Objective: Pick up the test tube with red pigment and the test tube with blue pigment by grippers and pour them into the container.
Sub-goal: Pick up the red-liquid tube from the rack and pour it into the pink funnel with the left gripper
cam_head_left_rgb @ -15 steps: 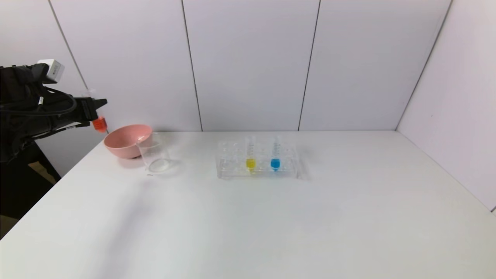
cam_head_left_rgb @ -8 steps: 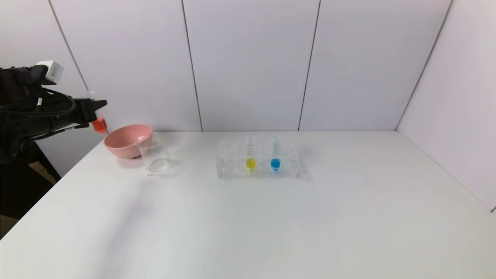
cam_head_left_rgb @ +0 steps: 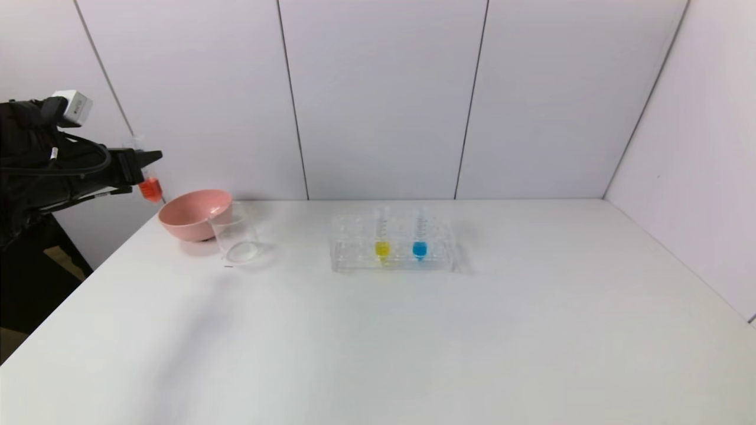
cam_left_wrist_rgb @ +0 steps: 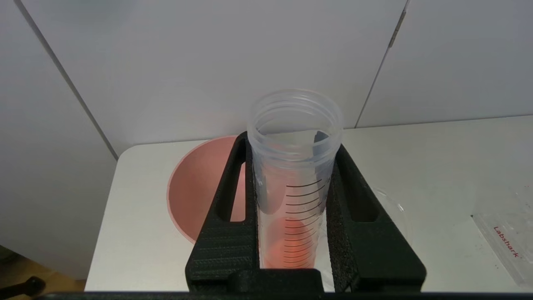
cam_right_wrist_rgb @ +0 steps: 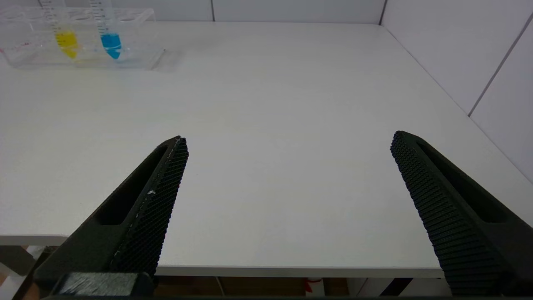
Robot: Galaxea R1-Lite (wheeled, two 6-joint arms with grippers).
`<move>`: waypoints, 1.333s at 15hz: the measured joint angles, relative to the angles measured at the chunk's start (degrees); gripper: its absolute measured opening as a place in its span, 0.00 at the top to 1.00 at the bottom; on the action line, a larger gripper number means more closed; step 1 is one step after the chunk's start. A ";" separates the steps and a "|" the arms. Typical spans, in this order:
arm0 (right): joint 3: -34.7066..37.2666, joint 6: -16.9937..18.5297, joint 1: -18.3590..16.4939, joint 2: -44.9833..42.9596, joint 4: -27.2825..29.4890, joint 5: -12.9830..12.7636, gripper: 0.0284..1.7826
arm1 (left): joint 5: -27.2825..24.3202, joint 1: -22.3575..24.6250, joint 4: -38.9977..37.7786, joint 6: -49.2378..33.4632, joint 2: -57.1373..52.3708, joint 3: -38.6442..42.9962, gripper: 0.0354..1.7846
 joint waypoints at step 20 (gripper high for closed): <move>0.00 0.00 0.00 0.00 0.00 0.00 0.00 | -14.40 2.65 43.58 37.49 5.08 -23.84 0.75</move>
